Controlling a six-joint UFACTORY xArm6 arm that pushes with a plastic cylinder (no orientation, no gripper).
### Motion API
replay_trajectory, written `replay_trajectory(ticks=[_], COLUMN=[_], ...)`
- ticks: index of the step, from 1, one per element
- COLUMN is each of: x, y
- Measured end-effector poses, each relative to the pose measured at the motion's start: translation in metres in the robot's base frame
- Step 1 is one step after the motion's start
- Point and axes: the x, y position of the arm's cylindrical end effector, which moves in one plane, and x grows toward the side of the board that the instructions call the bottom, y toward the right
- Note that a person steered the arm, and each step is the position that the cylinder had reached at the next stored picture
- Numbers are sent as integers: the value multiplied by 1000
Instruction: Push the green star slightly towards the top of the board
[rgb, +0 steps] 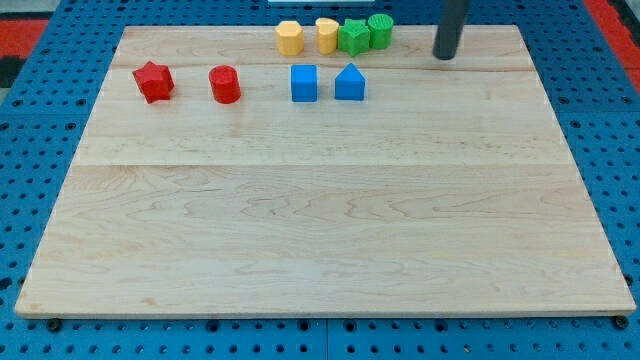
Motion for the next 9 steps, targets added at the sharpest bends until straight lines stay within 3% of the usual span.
replay_trajectory(ticks=[2, 4, 9], x=[-15, -15, -20], y=[-64, -85, -94])
